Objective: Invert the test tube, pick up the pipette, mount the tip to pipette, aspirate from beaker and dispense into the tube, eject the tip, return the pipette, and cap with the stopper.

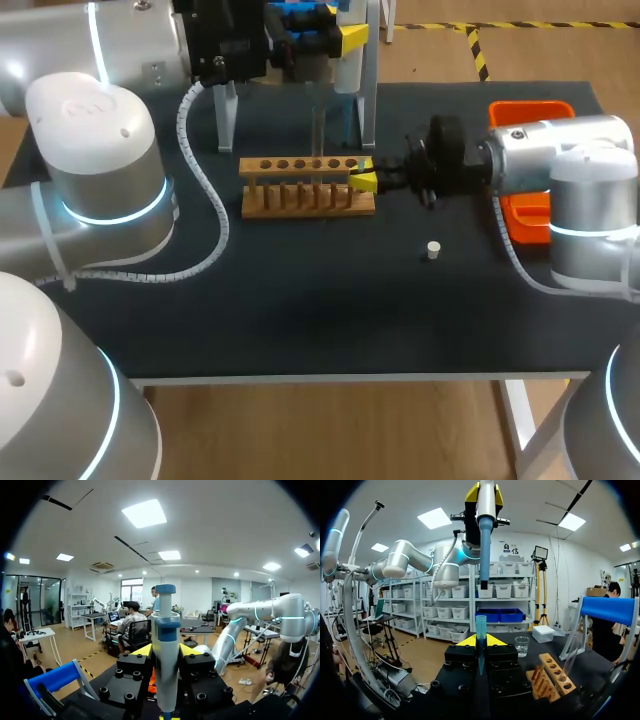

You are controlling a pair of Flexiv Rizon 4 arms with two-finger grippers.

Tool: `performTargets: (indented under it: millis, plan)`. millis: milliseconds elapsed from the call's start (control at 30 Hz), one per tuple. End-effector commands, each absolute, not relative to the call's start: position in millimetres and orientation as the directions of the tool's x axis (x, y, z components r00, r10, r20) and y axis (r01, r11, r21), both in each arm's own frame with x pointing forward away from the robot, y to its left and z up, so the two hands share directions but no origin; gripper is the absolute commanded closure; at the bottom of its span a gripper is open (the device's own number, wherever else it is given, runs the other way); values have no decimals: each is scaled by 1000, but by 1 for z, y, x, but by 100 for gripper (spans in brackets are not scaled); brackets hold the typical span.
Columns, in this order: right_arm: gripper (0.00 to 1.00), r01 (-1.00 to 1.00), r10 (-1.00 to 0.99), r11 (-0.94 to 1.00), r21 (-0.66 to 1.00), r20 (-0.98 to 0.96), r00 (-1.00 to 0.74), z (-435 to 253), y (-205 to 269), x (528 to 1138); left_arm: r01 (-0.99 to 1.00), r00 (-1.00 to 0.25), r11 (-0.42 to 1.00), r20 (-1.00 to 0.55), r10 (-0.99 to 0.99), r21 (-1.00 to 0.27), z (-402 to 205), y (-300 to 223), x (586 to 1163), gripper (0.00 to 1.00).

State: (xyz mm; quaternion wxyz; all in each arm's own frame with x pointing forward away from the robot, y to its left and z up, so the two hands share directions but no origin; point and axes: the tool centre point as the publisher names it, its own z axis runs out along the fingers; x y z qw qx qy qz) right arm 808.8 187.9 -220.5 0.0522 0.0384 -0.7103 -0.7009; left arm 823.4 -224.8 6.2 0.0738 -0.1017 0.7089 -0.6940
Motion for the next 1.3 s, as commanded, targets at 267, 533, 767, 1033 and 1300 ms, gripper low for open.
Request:
performTargets:
  millis: [267, 533, 767, 1033, 1300]
  plan:
    - [100, 21, -135, 26, 999, 24, -991, -213, 197, 805, -43, -970, 18, 37, -242, -999, 7, -223, 824, 100]
    - [100, 31, -140, 32, 999, 35, -989, -213, 199, 801, -43, -970, 18, 37, -242, -999, 7, -223, 824, 100]
    - [100, 39, -145, 39, 998, 45, -988, -211, 201, 799, -43, -970, 18, 37, -242, -999, 7, -223, 824, 100]
    - [100, 51, -144, 50, 997, 58, -988, -209, 202, 798, -43, -970, 18, 37, -242, -999, 7, -223, 824, 100]
    - [100, 48, -142, 47, 998, 54, -988, -206, 204, 796, -43, -970, 18, 37, -242, -999, 7, -223, 824, 100]
